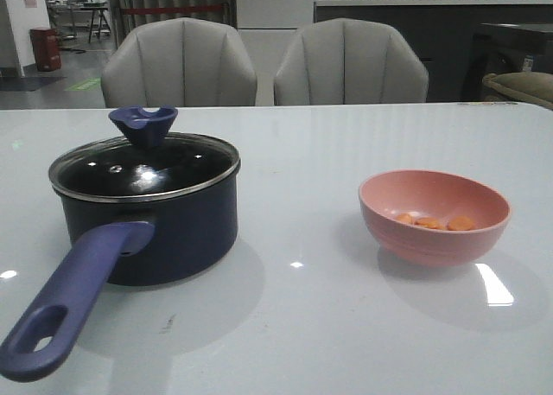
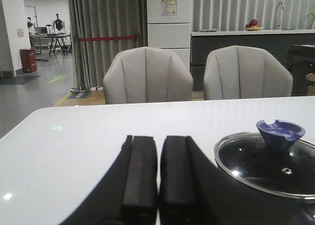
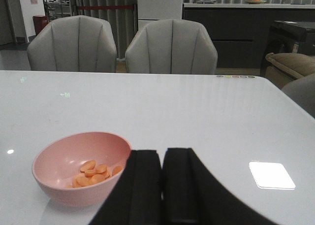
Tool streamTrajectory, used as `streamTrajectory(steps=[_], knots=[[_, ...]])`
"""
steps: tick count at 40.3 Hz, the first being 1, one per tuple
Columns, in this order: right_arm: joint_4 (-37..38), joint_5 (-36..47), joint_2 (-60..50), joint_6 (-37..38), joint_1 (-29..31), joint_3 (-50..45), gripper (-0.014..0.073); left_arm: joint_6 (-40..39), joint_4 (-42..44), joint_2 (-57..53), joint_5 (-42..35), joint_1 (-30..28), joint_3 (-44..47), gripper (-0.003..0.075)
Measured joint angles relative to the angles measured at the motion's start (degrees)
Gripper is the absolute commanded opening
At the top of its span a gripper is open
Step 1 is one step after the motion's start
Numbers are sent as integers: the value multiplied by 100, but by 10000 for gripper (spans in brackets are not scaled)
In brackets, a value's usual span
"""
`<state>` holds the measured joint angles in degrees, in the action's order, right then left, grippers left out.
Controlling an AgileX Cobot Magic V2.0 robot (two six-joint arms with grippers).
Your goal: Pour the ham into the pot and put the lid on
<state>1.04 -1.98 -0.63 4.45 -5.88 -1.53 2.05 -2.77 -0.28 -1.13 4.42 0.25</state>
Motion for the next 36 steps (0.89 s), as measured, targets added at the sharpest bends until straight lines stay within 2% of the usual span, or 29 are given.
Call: streamTrajectory(steps=[36], knots=[[0,0,0,0,0,0,138,0,-15,0,-166,0,0,113]])
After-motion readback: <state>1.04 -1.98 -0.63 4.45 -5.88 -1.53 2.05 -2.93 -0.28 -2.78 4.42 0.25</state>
